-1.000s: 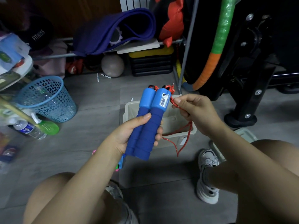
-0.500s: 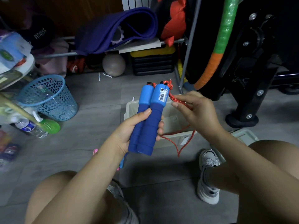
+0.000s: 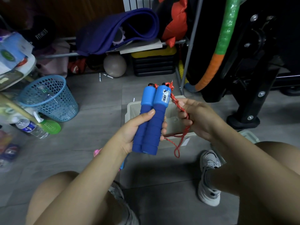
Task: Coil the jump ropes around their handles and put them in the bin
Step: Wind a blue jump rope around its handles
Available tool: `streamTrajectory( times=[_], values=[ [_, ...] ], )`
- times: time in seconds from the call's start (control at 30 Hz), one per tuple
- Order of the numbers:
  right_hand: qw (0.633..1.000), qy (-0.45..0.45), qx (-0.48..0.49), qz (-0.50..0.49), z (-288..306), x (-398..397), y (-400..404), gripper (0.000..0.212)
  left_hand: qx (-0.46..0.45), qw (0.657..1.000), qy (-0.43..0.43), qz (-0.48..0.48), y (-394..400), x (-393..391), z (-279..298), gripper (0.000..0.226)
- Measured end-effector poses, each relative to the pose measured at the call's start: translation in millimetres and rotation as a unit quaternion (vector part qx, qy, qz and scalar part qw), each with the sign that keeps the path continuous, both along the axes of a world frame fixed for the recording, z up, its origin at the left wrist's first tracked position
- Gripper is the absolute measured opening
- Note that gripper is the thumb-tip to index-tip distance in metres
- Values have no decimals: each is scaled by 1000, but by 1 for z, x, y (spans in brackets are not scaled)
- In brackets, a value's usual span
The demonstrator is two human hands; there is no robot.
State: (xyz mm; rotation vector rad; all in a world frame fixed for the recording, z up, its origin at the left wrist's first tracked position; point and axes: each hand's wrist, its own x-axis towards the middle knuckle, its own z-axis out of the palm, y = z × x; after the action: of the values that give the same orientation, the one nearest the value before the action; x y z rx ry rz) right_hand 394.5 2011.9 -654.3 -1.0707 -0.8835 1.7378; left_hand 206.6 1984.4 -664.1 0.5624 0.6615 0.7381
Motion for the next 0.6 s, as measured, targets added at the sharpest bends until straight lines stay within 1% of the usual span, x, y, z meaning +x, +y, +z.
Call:
streamTrajectory(
  times=[0.07, 0.17, 0.27, 0.37, 0.47, 0.6],
  values=[
    [999, 26, -24, 8, 1, -2, -1, 17, 0, 1000, -4, 7, 0, 0, 0, 60],
    [999, 29, -3, -24, -2, -3, -3, 15, 2, 1000, -8, 15, 1, 1, 0, 60],
    [996, -35, 45, -65, -4, -6, -5, 10, 6, 1000, -10, 13, 1, 0, 0, 54],
    [990, -92, 51, -96, -3, -8, -8, 7, 6, 1000, -13, 11, 0, 0, 0, 53],
    [985, -130, 64, -91, 1, -6, -10, 9, 5, 1000, -14, 13, 0, -1, 0, 53],
    [978, -157, 121, -62, 3, -6, -11, 17, 2, 999, -23, 22, 1, -3, 0, 55]
  ],
)
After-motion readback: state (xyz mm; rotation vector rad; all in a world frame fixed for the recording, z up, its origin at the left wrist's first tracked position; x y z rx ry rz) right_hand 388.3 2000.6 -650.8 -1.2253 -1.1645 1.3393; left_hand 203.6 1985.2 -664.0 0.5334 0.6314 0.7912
